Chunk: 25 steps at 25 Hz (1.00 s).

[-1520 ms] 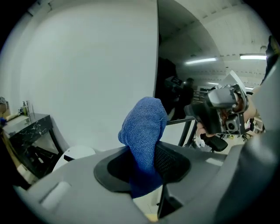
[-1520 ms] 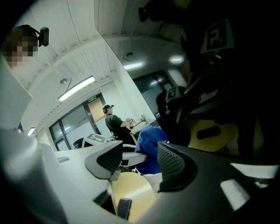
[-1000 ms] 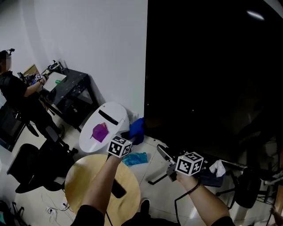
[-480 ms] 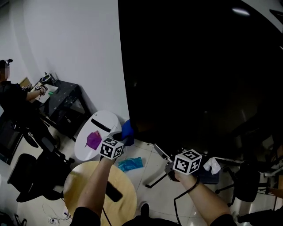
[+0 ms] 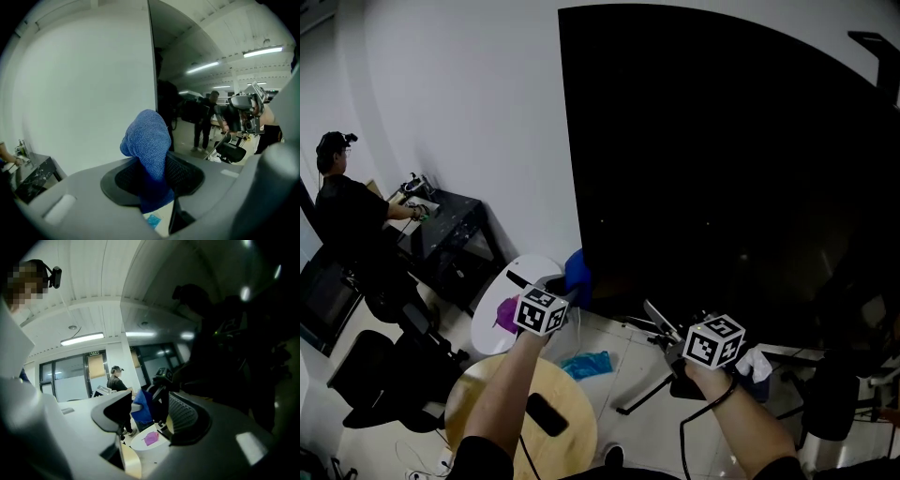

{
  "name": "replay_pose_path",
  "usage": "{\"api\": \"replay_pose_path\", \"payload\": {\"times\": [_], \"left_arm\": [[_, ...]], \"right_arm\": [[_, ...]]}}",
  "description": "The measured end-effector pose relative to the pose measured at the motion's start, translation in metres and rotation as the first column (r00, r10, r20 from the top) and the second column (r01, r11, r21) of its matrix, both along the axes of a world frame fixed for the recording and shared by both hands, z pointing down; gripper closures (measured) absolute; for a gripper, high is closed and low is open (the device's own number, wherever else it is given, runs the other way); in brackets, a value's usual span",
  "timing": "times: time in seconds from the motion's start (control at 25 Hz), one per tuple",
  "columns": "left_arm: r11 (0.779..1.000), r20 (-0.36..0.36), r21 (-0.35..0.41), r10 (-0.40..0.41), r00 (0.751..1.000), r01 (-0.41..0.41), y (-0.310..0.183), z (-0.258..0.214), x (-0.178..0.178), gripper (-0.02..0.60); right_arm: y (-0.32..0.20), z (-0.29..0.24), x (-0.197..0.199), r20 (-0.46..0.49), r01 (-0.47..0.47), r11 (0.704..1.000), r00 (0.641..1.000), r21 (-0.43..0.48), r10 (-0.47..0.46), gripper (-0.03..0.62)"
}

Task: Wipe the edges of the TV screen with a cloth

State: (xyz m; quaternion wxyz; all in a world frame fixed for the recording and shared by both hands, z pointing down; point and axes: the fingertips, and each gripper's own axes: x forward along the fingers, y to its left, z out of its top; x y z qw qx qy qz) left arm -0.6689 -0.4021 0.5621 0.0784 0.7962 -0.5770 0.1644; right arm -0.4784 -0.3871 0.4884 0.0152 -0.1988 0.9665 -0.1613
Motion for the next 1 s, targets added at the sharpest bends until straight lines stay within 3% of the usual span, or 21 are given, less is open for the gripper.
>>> {"api": "replay_pose_path", "payload": {"times": [0.68,1.0], "left_arm": [[0.984,0.087,0.177,0.009,0.996,-0.024,0.003,-0.154,0.0,0.457],[0.975,0.157,0.219,0.005,0.988,-0.039,0.005,-0.222,-0.002,0.457]], "right_arm": [[0.011,-0.131,0.03,0.113,0.005,0.984,0.993,0.178,-0.025,0.339],[0.019,-0.19,0.05,0.162,-0.031,0.968,0.987,0.25,-0.01,0.339]]}}
